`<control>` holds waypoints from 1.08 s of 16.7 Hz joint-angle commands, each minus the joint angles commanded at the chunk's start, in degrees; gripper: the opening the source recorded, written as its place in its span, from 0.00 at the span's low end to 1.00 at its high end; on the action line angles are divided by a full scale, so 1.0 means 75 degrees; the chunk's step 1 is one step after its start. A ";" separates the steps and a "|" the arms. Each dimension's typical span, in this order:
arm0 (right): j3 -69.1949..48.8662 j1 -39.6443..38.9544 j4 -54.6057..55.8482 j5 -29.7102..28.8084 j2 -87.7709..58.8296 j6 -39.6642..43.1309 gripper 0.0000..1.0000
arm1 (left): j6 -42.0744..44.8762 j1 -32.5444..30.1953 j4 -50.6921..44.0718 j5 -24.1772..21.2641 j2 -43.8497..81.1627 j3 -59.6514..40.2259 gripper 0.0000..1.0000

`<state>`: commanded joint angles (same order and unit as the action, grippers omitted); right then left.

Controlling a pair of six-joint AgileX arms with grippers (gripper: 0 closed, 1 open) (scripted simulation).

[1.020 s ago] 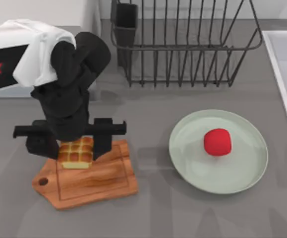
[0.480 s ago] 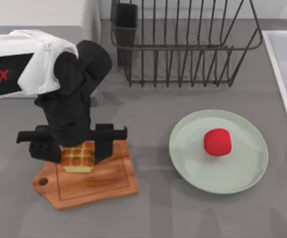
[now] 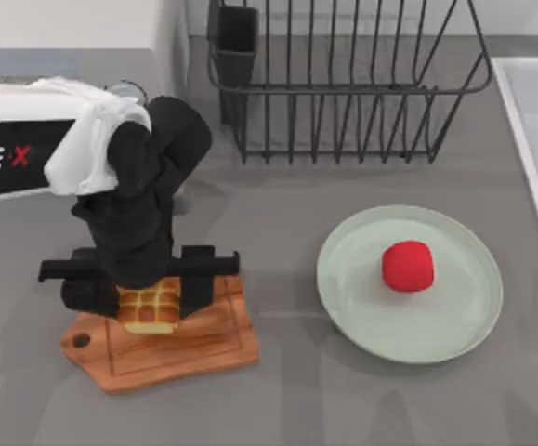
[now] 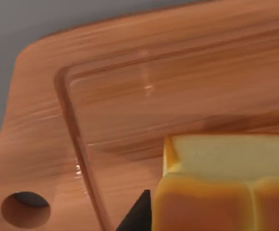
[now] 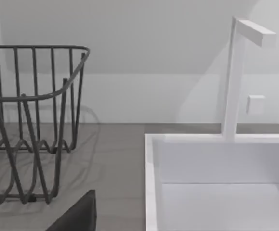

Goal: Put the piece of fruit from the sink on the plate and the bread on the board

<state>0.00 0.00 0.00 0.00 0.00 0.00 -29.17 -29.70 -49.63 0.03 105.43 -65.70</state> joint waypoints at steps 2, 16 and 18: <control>0.0000 0.0000 0.0000 0.0000 0.0000 0.0000 1.00 | 0.0000 -0.0006 0.0148 -0.0003 0.0072 0.0094 0.00; 0.0000 0.0000 0.0000 0.0000 0.0000 0.0000 1.00 | 0.0000 -0.0006 0.0148 -0.0003 0.0072 0.0094 0.75; 0.0000 0.0000 0.0000 0.0000 0.0000 0.0000 1.00 | 0.0000 -0.0006 0.0148 -0.0003 0.0072 0.0094 0.90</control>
<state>0.00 0.00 0.00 0.00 0.00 0.00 -29.17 -29.75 -48.52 0.01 105.97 -65.00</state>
